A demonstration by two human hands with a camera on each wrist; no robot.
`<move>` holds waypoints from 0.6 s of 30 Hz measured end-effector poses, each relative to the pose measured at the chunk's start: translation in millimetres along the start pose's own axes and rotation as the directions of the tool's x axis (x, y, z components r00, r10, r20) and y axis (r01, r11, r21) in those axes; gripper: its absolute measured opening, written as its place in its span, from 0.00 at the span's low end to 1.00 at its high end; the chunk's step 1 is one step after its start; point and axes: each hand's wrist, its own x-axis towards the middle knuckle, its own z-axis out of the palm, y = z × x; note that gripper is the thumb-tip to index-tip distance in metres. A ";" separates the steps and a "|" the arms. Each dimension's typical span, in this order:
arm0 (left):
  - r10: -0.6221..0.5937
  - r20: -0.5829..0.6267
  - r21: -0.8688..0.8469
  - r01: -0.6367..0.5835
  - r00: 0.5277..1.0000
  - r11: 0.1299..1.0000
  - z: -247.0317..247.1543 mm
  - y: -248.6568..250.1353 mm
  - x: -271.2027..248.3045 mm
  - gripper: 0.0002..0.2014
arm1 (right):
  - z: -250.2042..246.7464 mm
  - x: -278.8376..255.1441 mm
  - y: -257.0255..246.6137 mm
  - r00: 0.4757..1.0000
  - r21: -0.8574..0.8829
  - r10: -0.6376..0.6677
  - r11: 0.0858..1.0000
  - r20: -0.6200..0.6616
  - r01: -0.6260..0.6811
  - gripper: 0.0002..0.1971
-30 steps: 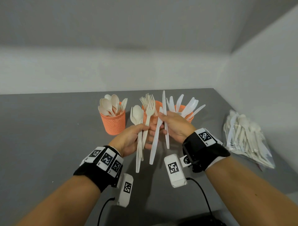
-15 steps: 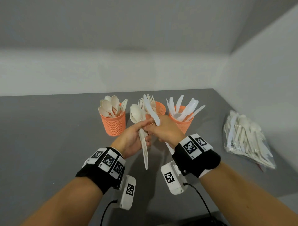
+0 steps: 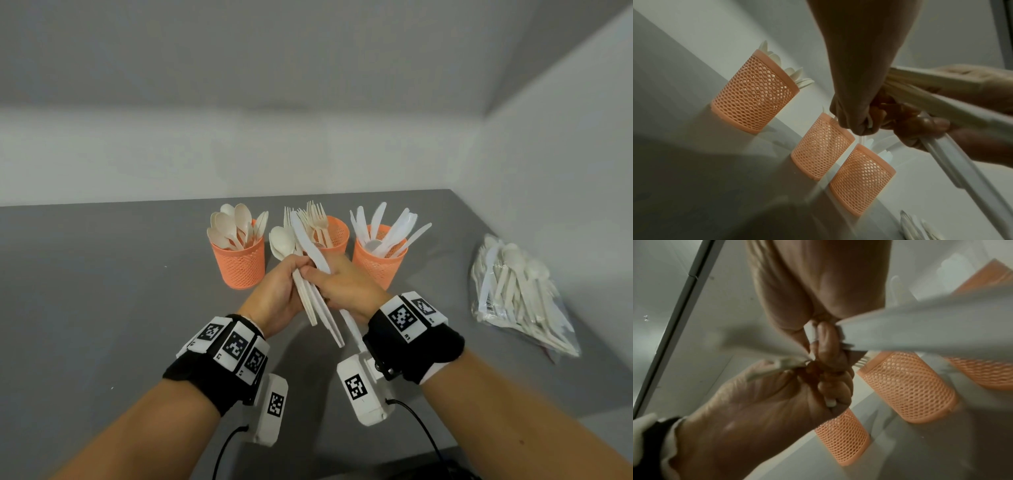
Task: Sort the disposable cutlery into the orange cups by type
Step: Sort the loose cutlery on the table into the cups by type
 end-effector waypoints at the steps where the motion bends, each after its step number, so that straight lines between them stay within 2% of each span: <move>1: 0.007 -0.001 -0.003 -0.007 1.000 1.000 0.1 0.5 0.5 0.20 | -1.4 0.0 2.2 1.000 0.001 -0.012 1.000 -0.026 0.012 0.12; 3: 0.040 0.019 -0.017 -0.040 0.999 0.999 1.0 1.5 2.6 0.19 | -6.3 2.0 7.2 0.995 0.024 0.028 0.999 -0.098 -0.026 0.13; 5: 0.084 0.003 -0.014 -0.084 0.996 0.996 3.5 3.2 3.2 0.17 | -10.1 3.5 9.5 0.991 0.059 0.083 0.995 -0.103 -0.077 0.14; 10: 0.066 -0.081 0.123 -0.056 0.995 0.991 3.3 2.5 5.6 0.15 | -30.1 5.2 2.9 0.995 0.059 0.092 0.994 -0.029 -0.091 0.13; 12: 0.054 -0.095 0.130 -0.042 0.994 0.991 1.4 0.8 8.4 0.13 | -45.0 4.4 -1.6 0.996 0.139 0.072 0.987 0.060 -0.080 0.08; 14: 0.071 -0.096 0.136 -0.057 0.993 0.989 -0.2 1.9 9.8 0.10 | -62.7 4.2 -7.8 0.997 0.220 0.051 0.973 0.061 -0.064 0.09; 16: 0.101 -0.080 0.145 -0.088 0.992 0.985 -2.2 2.9 10.4 0.08 | -82.0 8.9 -14.0 0.995 0.201 -0.006 0.979 -0.098 0.026 0.10; 17: 0.113 -0.072 0.147 -0.101 0.991 0.984 -2.9 3.6 10.8 0.09 | -91.3 13.4 -17.0 0.972 0.156 -0.066 0.982 -0.225 0.103 0.10; 18: 0.124 -0.067 0.150 -0.113 0.990 0.982 -3.6 4.0 11.2 0.10 | -99.5 18.7 -18.9 0.924 0.099 -0.142 0.977 -0.356 0.189 0.10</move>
